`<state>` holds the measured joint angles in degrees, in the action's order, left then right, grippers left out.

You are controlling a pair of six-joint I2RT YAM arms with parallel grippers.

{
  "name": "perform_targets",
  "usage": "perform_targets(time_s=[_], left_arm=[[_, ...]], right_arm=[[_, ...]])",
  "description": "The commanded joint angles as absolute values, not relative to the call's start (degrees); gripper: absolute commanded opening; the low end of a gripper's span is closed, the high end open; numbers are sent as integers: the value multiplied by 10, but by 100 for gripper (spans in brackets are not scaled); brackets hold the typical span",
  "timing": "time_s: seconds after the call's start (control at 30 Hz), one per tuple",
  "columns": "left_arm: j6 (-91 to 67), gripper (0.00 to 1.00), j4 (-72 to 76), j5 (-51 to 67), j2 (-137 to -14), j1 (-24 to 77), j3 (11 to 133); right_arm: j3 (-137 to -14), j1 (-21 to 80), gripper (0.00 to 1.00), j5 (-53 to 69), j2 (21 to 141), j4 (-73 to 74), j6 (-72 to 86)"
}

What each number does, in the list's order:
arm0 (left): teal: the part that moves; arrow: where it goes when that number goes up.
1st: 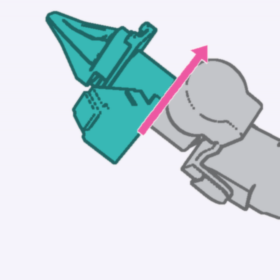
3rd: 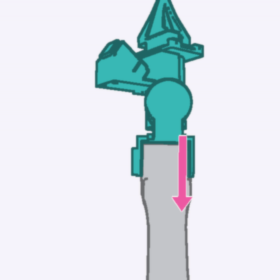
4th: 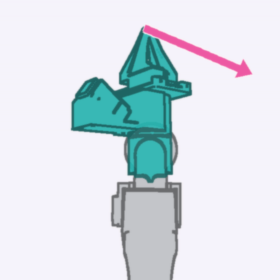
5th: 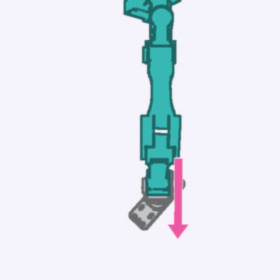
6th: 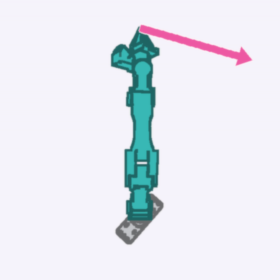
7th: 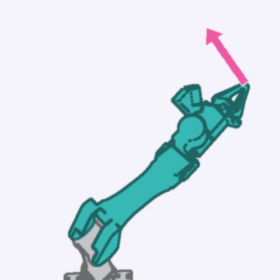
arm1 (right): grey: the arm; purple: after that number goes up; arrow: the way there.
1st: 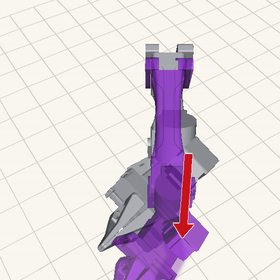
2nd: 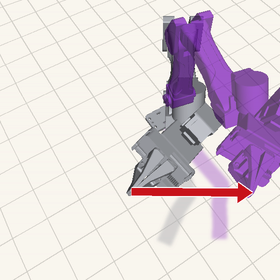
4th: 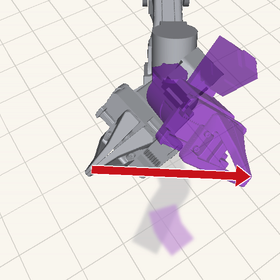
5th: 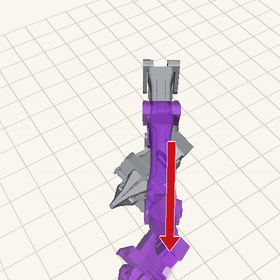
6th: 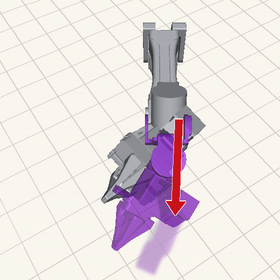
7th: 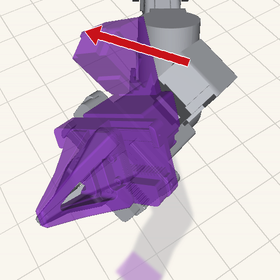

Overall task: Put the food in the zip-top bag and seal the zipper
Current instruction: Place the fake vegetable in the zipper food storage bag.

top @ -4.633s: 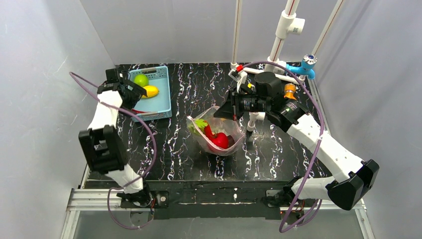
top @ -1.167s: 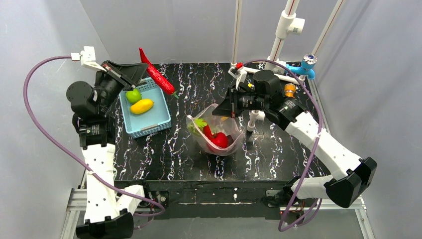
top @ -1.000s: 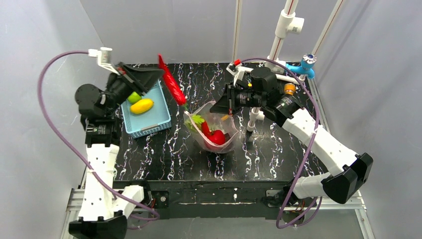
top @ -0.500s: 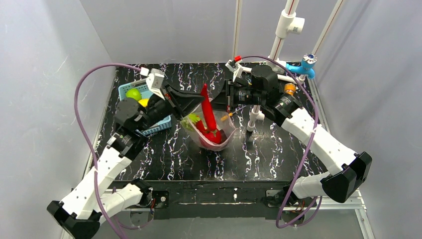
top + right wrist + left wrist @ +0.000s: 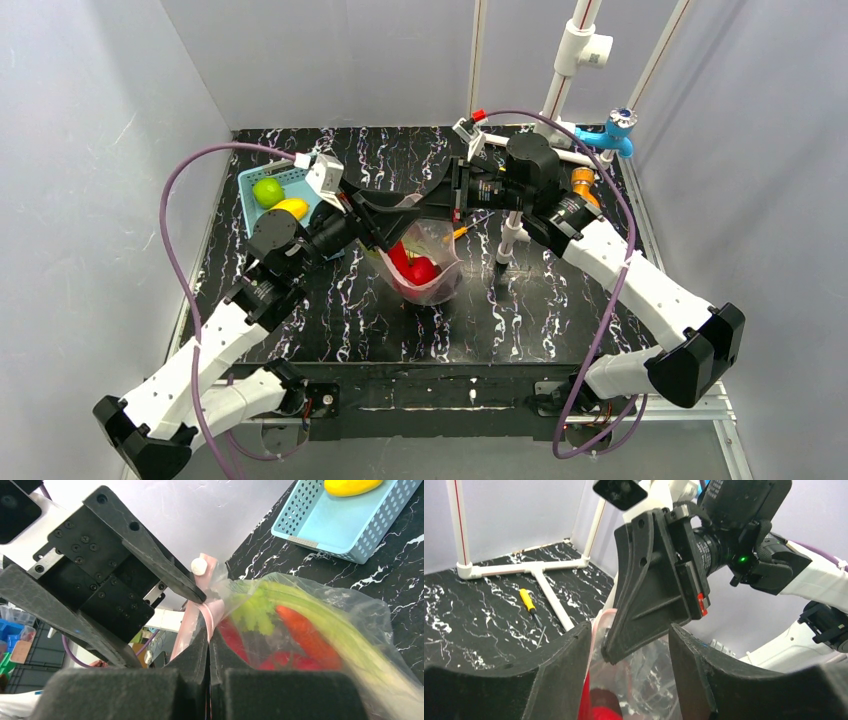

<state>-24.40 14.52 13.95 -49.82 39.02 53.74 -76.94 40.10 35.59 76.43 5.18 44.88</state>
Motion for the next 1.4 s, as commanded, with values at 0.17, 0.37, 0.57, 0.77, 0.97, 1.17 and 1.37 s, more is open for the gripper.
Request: perform_targets(time_s=[0.17,0.37,0.57,0.77,0.97,1.17,1.37], left_arm=[[-249,67,-19,129,-411,392,573],[-260,71,-171,88,-423,391,672],[-321,73,-332,-38,-460,392,752],[-330,76,-402,-159,-463,391,753],[-281,89,-482,-254,-503,377,779],[-253,95,-475,-133,-542,232,769],[-253,96,-424,-50,-565,126,716]], right_arm=[[-750,395,1,362,736,-12,470],[-747,394,1,364,740,-1,460],[-743,394,1,353,738,27,433],[-771,400,1,303,743,137,345],[-782,406,1,247,720,193,281],[-772,406,1,243,714,197,269],[-764,406,1,239,706,198,265]])
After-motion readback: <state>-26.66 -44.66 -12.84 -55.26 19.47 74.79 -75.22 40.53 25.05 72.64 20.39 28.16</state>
